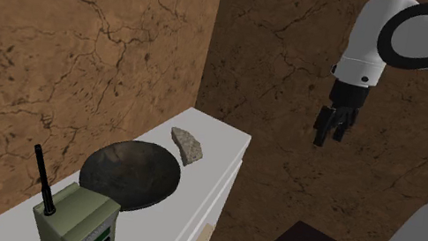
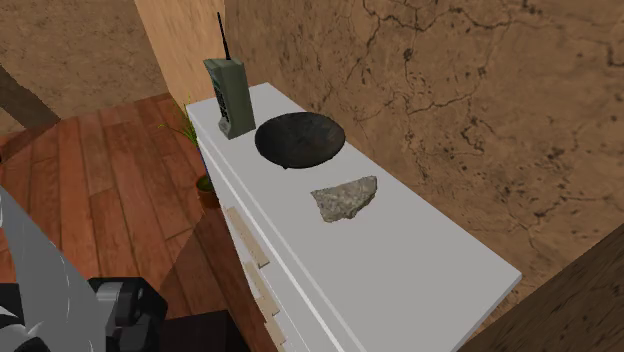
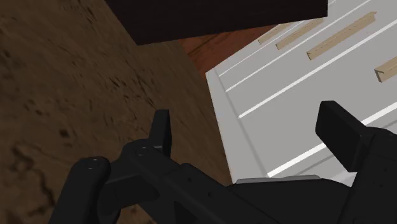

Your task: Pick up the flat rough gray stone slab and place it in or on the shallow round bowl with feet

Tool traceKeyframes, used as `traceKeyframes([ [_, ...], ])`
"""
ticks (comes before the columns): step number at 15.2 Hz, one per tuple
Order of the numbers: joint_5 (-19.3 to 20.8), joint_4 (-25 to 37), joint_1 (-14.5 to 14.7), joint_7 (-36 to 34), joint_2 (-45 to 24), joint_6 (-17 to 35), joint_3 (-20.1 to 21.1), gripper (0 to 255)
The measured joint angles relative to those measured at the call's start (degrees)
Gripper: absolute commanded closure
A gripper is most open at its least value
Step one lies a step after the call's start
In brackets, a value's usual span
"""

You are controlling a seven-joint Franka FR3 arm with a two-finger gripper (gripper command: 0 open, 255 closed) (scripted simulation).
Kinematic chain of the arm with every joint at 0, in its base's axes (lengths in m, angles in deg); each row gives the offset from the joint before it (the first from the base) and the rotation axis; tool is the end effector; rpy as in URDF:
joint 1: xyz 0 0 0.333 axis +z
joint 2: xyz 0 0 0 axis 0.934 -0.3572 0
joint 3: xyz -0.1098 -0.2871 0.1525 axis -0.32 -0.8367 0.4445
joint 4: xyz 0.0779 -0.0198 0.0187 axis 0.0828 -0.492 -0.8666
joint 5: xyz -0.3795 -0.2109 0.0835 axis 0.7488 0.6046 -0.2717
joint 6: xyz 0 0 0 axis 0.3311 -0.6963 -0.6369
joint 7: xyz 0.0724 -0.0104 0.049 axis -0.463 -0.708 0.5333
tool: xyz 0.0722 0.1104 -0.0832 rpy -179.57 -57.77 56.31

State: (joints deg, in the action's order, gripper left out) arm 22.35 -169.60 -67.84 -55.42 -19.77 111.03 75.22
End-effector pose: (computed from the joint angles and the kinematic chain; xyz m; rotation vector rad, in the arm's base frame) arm 0.3280 0.0076 0.5094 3.1298 -0.1562 -0.2164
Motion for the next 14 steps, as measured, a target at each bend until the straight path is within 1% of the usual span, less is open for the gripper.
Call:
traceKeyframes([
  [2, -0.38, -0.11, 0.19, -0.63, -0.48, 0.69, 0.53, 0],
  [7, -3.61, 1.24, 1.85, -6.67, -5.45, 5.53, 5.60, 0],
  [14, -5.88, 7.06, 3.38, -15.85, -16.75, 13.02, 12.86, 0],
])
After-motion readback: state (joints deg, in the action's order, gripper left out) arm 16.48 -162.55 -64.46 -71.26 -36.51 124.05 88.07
